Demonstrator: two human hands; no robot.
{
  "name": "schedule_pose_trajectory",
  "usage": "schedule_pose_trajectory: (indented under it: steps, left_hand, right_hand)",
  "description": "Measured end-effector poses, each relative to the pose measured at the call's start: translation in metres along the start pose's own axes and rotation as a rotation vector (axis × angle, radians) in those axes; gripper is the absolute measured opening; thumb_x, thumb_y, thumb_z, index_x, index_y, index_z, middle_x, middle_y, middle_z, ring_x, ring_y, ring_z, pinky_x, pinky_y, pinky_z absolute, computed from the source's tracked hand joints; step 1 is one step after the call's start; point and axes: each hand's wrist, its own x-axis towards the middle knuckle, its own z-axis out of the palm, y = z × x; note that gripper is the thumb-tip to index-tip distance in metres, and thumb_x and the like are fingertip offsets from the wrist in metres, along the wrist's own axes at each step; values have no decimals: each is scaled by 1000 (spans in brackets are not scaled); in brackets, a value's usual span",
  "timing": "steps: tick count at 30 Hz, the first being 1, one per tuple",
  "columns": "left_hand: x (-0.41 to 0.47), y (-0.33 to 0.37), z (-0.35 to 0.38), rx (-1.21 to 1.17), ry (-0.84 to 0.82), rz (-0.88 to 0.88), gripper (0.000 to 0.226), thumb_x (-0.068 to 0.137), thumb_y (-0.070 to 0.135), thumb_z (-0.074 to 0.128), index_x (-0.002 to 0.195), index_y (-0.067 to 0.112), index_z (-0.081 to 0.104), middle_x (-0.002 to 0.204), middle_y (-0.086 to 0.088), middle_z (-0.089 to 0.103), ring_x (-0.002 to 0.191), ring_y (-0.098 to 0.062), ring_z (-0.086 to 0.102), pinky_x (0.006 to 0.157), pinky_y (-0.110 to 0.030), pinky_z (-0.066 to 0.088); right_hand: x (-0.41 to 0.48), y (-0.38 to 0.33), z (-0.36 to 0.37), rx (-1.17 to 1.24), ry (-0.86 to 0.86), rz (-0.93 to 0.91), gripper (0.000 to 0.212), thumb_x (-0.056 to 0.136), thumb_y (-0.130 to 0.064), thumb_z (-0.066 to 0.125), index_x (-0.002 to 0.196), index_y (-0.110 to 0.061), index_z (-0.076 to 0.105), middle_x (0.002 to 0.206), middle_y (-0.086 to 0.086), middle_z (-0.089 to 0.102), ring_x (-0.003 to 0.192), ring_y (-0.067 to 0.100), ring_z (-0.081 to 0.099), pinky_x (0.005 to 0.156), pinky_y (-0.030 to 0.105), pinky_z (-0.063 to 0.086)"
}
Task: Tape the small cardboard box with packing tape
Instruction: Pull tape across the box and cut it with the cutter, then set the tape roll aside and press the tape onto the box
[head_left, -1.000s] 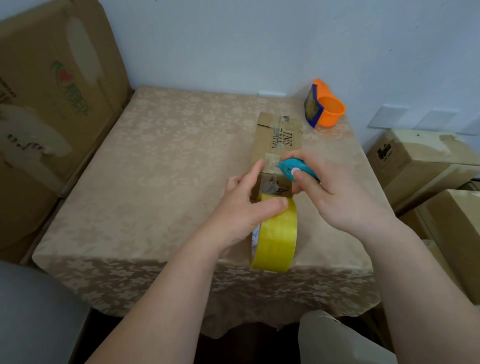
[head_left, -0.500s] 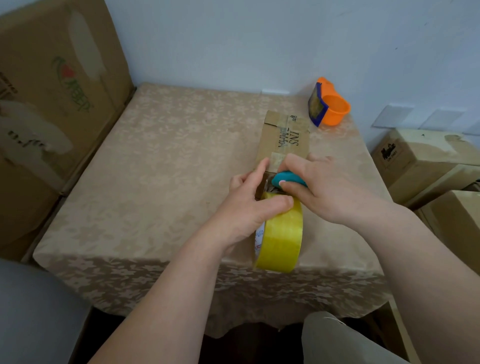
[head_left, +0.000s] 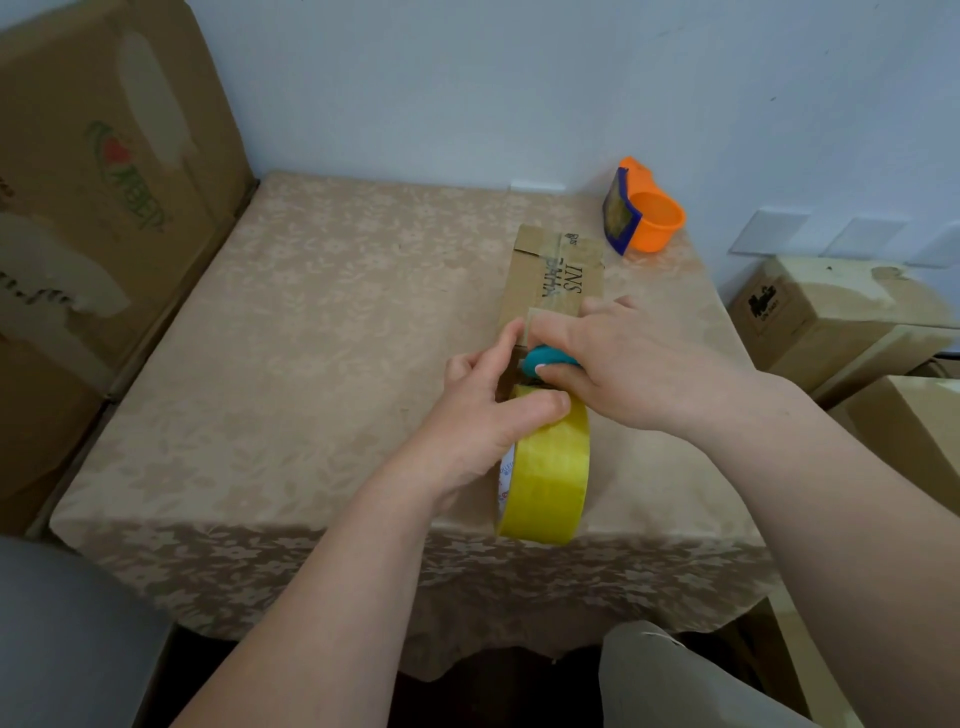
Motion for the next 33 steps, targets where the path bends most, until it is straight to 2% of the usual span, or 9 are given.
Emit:
schedule_pose_trajectory:
  steps: [6,11,16,19,22,25,27,30,33]
  left_hand:
    - [-3,1,0,12,2,-10,87,64,45,63,140,54,21,131,5,28,119,-14,42,100,-33,41]
    - [-3,1,0,7,3,-7,83,72,41,66,141,52,20,133,5,26,121,-15,40,99,-32,39]
    - [-4,3,0,-5,1,-15,84,69,43,63,141,52,20,134,4,26,118,-14,40,101,-35,40]
    - [-4,2,0,-34,-1,3,79,77,36,65,141,52,21,134,3,26,114,-12,42,95,-30,40]
    - [-4,3,-1,-30,11,-4,83,68,42,64,139,53,24,134,3,27,112,-9,46,94,-29,43]
    - [-6,6,-1,-62,52,0,76,76,35,69,139,50,30,133,5,28,109,-6,49,87,-22,46]
    - [-8,8,-2,-15,110,15,67,77,31,69,134,49,37,130,6,28,110,-9,47,88,-24,45]
    - [-12,10,-2,110,215,43,48,70,38,70,111,45,48,122,4,33,102,-10,44,87,-28,41]
    - [-16,10,-2,160,223,33,32,67,44,67,94,38,52,104,6,40,92,-14,44,81,-30,39]
  right_hand:
    - [-7,0,-4,-53,-17,27,18,96,-35,43,112,-30,47,73,-13,36,90,17,42,86,35,31]
    - [-15,2,-3,-57,-18,63,17,96,-36,44,110,-26,48,96,-2,56,102,22,49,89,37,34]
    - [-23,6,-4,-41,-21,80,17,96,-32,45,110,-24,48,77,-14,26,92,17,41,85,35,28]
    - [-28,8,-1,-55,-39,120,18,96,-32,43,112,-25,47,83,-8,33,101,23,48,87,38,30]
    - [-35,10,3,-21,-20,185,19,96,-32,43,114,-26,47,80,-3,43,101,26,51,80,35,26]
    - [-46,11,9,46,35,283,20,97,-32,43,114,-24,49,84,-1,51,97,27,54,74,33,27]
    - [-52,12,17,126,80,365,20,97,-31,43,113,-23,50,90,1,60,91,27,57,71,34,35]
    - [-57,15,36,259,99,498,23,97,-29,43,117,-24,50,100,7,66,86,26,59,72,40,49]
    - [-57,22,57,278,91,575,27,97,-29,41,123,-25,48,108,10,66,90,29,59,71,40,49]
